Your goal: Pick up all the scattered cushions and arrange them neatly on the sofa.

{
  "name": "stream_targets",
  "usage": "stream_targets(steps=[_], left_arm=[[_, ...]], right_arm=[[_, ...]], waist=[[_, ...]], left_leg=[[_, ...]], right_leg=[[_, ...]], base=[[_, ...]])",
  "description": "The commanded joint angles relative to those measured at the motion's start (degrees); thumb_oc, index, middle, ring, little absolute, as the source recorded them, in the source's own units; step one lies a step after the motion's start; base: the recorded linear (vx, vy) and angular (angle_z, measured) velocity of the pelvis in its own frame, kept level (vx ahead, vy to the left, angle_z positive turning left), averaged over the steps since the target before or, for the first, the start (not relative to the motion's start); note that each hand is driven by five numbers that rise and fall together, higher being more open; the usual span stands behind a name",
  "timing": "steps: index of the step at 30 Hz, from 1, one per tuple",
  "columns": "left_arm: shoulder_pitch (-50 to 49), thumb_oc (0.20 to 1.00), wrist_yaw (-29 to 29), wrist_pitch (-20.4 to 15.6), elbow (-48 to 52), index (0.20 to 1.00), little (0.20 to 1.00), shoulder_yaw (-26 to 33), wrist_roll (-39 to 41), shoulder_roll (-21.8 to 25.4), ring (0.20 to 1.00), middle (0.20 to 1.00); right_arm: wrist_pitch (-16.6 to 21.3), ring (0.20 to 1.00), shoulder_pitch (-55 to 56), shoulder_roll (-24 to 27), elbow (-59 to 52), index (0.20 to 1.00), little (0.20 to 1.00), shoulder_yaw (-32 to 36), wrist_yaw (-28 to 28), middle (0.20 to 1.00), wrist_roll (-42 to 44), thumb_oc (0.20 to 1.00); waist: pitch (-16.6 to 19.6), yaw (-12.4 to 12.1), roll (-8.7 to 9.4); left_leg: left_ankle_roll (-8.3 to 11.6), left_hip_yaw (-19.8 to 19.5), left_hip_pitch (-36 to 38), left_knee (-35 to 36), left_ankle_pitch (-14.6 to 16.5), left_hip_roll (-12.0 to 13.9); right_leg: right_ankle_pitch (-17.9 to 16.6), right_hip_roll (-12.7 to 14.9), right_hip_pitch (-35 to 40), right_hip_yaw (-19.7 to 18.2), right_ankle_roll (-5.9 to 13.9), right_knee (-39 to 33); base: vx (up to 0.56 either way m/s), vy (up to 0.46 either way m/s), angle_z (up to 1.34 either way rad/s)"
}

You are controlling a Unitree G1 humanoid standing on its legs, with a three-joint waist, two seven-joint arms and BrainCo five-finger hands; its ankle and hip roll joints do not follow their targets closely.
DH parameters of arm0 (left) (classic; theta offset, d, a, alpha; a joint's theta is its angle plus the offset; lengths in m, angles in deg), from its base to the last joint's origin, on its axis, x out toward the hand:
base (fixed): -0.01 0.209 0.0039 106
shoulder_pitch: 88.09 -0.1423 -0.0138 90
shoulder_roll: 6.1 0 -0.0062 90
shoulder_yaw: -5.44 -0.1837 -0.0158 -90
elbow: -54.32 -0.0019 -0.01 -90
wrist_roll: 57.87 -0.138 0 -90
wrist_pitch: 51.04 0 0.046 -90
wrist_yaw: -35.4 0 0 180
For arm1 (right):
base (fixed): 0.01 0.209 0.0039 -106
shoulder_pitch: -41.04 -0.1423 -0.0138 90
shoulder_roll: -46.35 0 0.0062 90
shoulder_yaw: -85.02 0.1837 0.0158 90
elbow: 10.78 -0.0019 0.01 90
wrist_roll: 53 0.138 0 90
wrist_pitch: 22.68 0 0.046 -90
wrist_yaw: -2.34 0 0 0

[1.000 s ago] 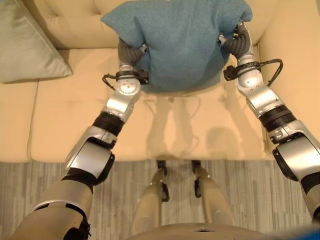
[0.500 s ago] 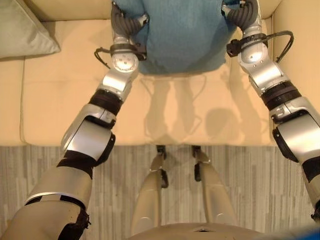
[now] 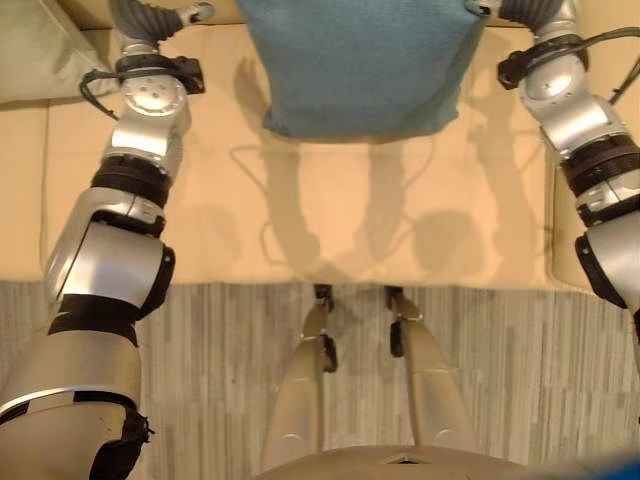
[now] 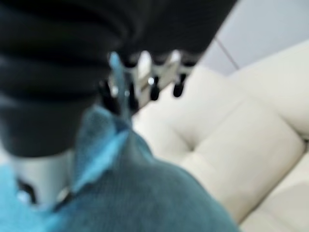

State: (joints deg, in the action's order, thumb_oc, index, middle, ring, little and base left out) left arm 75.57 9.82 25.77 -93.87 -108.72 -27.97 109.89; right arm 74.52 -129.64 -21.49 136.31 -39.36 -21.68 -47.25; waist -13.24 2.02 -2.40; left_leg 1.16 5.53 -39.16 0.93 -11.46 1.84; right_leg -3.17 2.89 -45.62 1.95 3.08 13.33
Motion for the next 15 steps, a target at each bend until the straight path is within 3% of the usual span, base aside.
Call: stream_targets(steps=[1, 6, 11, 13, 15], left_arm=[[1.8, 1.0, 0.5, -4.9, -1.3, 1.0, 1.0, 2.1, 5.1, 0.0, 1.0, 1.0], [-5.0, 1.0, 1.6, -7.0, 5.9, 1.0, 1.0, 5.3, 6.0, 1.0, 1.0, 1.0], [-17.4, 1.0, 1.9, -8.3, 16.7, 1.0, 1.0, 11.5, 5.2, -1.5, 1.0, 1.0], [-32.5, 1.0, 3.6, -7.9, 28.6, 1.0, 1.0, 15.6, 0.5, -3.2, 1.0, 1.0], [-39.8, 1.0, 5.2, -7.5, 32.8, 1.0, 1.0, 17.8, -0.8, -5.2, 1.0, 1.0]], right_arm=[[1.5, 1.0, -1.8, 0.7, 2.2, 1.0, 1.0, -0.8, -0.5, 1.0, 3.4, 1.0], [1.9, 1.0, 1.9, 5.0, -0.7, 1.0, 1.0, 0.6, 0.5, 1.0, 3.7, 1.0], [2.6, 1.0, 12.5, 8.3, -10.4, 1.0, 1.0, 5.4, 2.1, 1.0, 2.1, 1.0], [3.6, 1.0, 28.6, 9.4, -22.3, 1.0, 1.0, 13.6, 4.5, 1.0, 0.0, 1.0], [4.0, 1.0, 38.0, 8.7, -26.5, 1.0, 1.0, 17.9, 6.5, 1.0, -0.9, 1.0]], waist=[[3.3, 0.2, 1.53], [3.2, 0.1, 1.66], [3.2, 0.0, 2.04], [3.5, 0.3, 2.6], [3.6, 0.5, 2.88]], left_leg=[[5.59, -2.8, 3.4, 1.6, 1.3, 0.8], [5.65, -2.9, 4.0, 1.2, 1.7, 0.8], [5.74, -2.7, 7.1, 1.0, 2.4, 0.8], [5.66, -2.0, 11.6, 1.5, 3.2, 0.5], [5.64, -1.8, 14.4, 1.3, 4.0, 0.5]], right_leg=[[-9.6, 2.9, 7.6, 1.3, 6.65, -17.3], [-9.3, 2.9, 8.5, 1.7, 6.46, -17.3], [-8.5, 2.9, 11.5, 2.1, 6.2, -17.1], [-7.5, 2.9, 15.5, 2.6, 5.97, -16.7], [-6.5, 2.9, 18.3, 3.1, 5.83, -16.1]], base=[[0.01, -0.007, 0.15], [0.0, -0.003, 0.08], [0.0, 0.0, 0.0], [0.05, -0.007, 0.0], [0.09, -0.011, 0.1]])
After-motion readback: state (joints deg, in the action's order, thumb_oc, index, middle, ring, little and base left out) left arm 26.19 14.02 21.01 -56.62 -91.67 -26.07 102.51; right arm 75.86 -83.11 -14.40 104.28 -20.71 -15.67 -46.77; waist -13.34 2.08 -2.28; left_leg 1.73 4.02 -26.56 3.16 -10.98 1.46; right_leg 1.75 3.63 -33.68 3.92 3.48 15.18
